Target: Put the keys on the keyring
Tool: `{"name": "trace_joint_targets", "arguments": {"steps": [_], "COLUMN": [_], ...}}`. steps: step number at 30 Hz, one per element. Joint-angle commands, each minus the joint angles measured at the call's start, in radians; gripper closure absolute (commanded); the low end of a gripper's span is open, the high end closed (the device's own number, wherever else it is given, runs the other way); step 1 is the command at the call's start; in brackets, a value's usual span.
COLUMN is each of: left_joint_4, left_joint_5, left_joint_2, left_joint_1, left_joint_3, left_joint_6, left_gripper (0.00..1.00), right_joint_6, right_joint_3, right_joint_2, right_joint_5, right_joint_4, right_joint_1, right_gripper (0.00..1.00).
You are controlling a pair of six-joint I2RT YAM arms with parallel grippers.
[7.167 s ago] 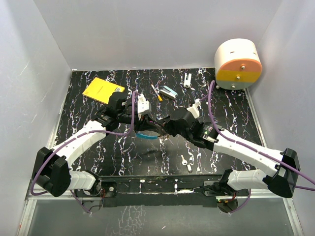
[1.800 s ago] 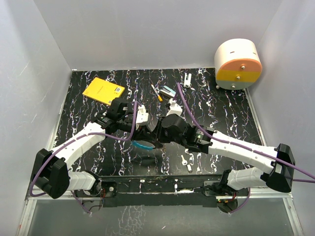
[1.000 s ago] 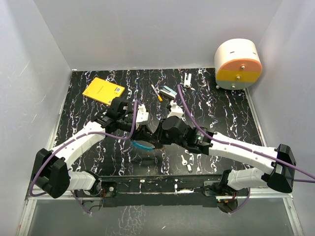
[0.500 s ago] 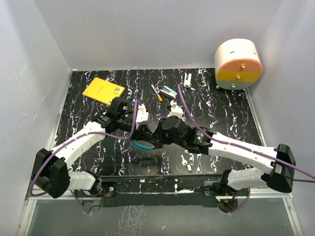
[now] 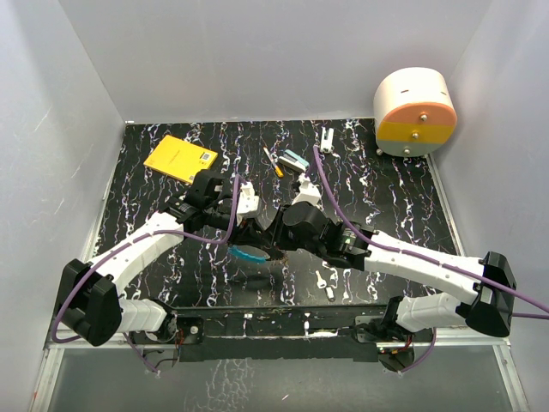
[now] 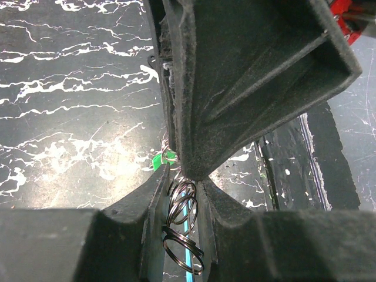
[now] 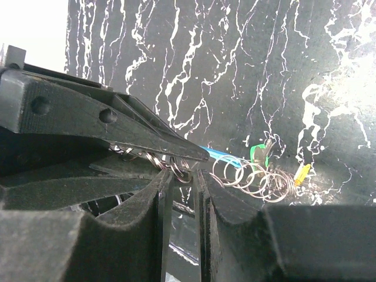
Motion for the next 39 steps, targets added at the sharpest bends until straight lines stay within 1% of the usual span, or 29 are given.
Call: {"name": "trace_joint_targets", "arguments": {"steps": [1, 9, 11, 16, 19, 20, 25, 29, 30, 33, 36, 37, 38, 39], "left_joint_4": [0.023, 0.009, 0.009, 0.000, -0.005, -0.005, -0.005, 0.006, 0.006, 0.022, 0.039, 0.045, 0.051, 0.058], "left_joint_5": [0.066, 0.070, 0.061, 0.055, 0.064, 0.065, 0.046, 0.023, 0.022, 0.024, 0.026, 0.025, 0.028, 0.032], "left_joint_2": [-0.023, -0.023, -0.021, -0.019, -0.020, -0.020, -0.021, -0.024, -0.024, -0.023, -0.021, -0.019, -0.018, -0.015], "left_joint_1": [-0.005, -0.006, -0.006, -0.005, -0.006, -0.006, -0.006, -0.005, -0.005, -0.005, -0.005, -0.005, -0.005, -0.005], "left_joint_3": [0.033, 0.052, 0.054, 0.071, 0.078, 0.079, 0.072, 0.059, 0.058, 0.049, 0.033, 0.024, 0.017, 0.006], "left_joint_6": [0.001, -0.008, -0.008, -0.017, -0.022, -0.024, -0.028, -0.033, -0.033, -0.033, -0.032, -0.031, -0.031, -0.026], "left_gripper": [1.00, 1.00, 1.00, 1.00, 1.00, 1.00, 1.00, 1.00, 0.99, 0.83, 0.76, 0.74, 0.76, 0.82], "right_joint_6": [0.023, 0.036, 0.039, 0.043, 0.041, 0.038, 0.024, 0.025, 0.027, 0.037, 0.048, 0.050, 0.051, 0.054], "right_joint_3": [0.021, 0.011, 0.006, -0.015, -0.014, -0.011, 0.004, -0.013, -0.021, -0.062, -0.109, -0.126, -0.146, -0.167], "right_joint_2": [-0.018, 0.002, 0.001, -0.007, -0.001, 0.001, 0.005, -0.040, -0.053, -0.091, -0.118, -0.126, -0.134, -0.141], "right_joint_5": [0.025, 0.012, 0.009, 0.014, 0.017, 0.017, 0.014, 0.032, 0.035, 0.040, 0.029, 0.025, 0.023, 0.023], "right_joint_4": [0.088, 0.090, 0.086, 0.081, 0.081, 0.080, 0.071, 0.067, 0.068, 0.069, 0.082, 0.095, 0.110, 0.125], "right_joint_1": [0.006, 0.006, 0.007, 0.007, 0.007, 0.007, 0.007, 0.007, 0.007, 0.007, 0.007, 0.007, 0.007, 0.007], "right_gripper": [0.73, 0.74, 0.75, 0.82, 0.91, 0.92, 0.92, 0.92, 0.92, 0.92, 0.92, 0.92, 0.92, 0.92]}}
